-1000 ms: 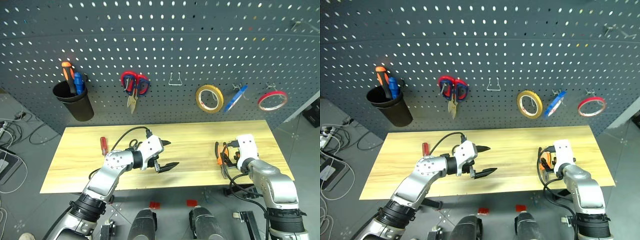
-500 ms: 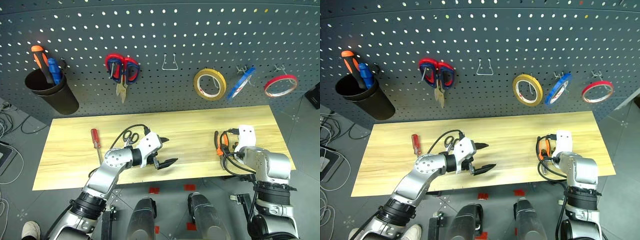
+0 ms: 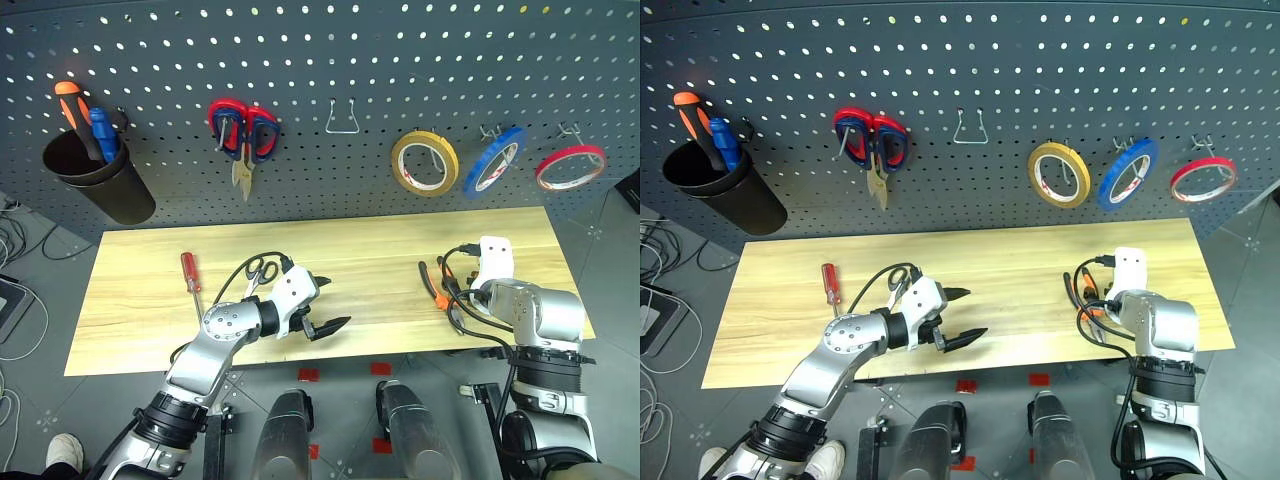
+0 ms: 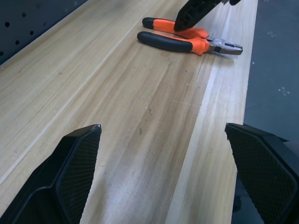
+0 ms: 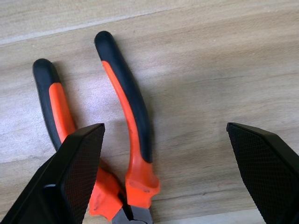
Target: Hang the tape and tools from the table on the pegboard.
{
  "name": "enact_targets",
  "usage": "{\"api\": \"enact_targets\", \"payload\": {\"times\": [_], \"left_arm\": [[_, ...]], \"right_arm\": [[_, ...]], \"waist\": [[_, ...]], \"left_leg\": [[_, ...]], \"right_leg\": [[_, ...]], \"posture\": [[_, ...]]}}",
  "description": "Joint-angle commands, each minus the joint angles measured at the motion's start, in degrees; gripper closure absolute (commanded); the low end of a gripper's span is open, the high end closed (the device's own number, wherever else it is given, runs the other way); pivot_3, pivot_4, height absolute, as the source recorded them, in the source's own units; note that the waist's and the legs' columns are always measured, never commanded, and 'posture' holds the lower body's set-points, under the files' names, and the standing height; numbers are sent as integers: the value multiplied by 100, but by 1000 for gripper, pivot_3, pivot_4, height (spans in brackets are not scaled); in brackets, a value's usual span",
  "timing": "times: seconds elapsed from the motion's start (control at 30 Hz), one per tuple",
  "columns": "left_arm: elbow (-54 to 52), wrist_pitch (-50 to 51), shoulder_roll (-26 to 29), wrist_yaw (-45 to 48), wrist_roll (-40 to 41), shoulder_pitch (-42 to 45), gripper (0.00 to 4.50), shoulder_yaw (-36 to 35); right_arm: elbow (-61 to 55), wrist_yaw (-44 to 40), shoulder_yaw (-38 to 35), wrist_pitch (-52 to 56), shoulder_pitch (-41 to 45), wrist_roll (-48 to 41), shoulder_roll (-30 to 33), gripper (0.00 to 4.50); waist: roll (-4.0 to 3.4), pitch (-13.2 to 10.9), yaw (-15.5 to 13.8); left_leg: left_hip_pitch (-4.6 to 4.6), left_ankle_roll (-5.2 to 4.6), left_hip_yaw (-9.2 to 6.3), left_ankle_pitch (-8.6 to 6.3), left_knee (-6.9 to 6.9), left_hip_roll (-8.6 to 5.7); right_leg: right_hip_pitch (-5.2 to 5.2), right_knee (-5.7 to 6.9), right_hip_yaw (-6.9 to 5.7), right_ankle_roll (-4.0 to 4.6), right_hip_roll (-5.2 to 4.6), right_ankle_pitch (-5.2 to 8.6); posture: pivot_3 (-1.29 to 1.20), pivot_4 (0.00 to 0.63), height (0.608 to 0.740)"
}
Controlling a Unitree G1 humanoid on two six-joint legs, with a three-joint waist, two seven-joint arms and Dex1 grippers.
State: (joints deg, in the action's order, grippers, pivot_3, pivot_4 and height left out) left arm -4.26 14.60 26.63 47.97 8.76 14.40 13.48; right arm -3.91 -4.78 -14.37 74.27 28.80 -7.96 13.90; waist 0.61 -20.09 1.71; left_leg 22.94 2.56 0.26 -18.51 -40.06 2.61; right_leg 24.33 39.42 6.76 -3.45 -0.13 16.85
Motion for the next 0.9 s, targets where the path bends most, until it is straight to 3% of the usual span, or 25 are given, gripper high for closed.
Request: {"api": "enact_targets", "payload": {"times": [0.03,0.23,0.43,0.9], "left_arm": [[-162,-31,-44,-14,21,24,0,-10],[-46,-65,-92,-15,22,102,0,-32],[-68,-74,-142,-35,-6,89,0,-8],[-316,54,-28,-61,27,-81,0,-82]], "right_arm": [[-445,-207,101,85,-8,-139,203,22],[-1093,-1076,890,184,-255,-556,845,22],[-1106,-1480,1763,-620,-639,-403,1418,22],[-395,-1319,1848,-981,-371,-150,1354,22]], "waist": [[2,-9,0],[7,-48,0],[20,-66,-3],[28,-85,-14]], "left_leg": [[0,0,0,0,0,0],[2,1,-3,1,6,1],[9,2,-9,1,10,3],[11,6,-15,4,10,6]], "right_leg": [[0,0,0,0,0,0],[-1,-13,-2,0,1,0],[-3,-35,-9,-1,-3,0],[-3,-37,-16,-1,-10,-1]], "posture": [[53,417,740],[46,412,740],[55,408,740],[83,405,740]]}}
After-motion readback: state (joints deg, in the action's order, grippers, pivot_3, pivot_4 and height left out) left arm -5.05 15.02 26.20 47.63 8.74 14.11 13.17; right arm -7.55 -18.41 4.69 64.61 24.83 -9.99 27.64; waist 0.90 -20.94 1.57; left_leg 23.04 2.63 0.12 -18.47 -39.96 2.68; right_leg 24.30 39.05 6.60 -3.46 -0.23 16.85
